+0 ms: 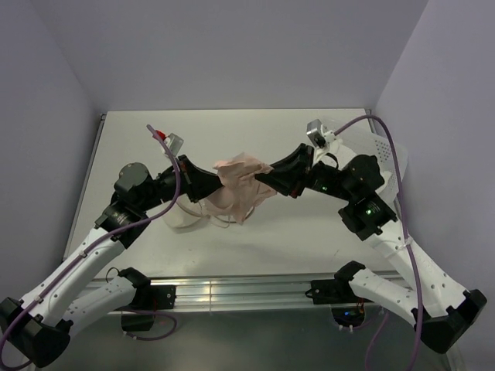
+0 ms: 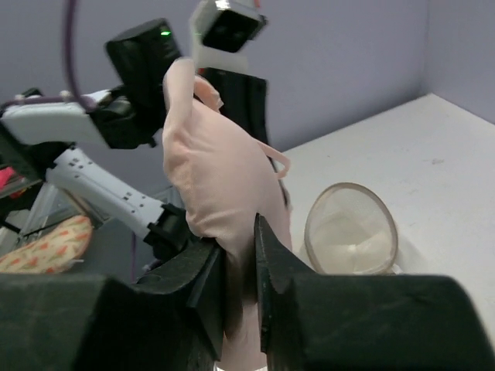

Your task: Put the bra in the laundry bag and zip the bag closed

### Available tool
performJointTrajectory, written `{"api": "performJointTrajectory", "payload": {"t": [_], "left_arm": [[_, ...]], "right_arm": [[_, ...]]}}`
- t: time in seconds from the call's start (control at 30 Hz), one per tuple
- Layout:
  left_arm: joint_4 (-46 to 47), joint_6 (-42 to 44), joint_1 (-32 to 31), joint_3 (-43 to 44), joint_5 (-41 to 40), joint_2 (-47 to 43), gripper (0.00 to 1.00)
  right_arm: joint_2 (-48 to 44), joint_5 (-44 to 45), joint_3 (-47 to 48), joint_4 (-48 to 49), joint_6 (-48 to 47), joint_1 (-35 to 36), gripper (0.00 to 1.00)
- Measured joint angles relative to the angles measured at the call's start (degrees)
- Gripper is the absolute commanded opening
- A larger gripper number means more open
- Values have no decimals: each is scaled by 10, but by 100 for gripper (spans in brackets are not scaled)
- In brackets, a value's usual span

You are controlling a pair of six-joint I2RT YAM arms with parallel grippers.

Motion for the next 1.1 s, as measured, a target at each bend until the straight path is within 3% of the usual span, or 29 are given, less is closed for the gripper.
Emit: {"api": "performJointTrajectory", "payload": {"t": [0.4,0.57,0.93,1.1], "left_arm": [[0,-19,-1,0,-76,17,0],[2,-20,-1,0,-101,9,0],[30,-20,-1,-11,-110,-19,0],[39,-18,-1,-25,-85,-27,0]], "right_arm": [[-50,-69,-62,20,-30,9,49],[-59,-68,-67,1,-41,18,75],[-63,-32,-58,-65,-74,34,86],[5,-11,22,-101,-112,35,91]]}}
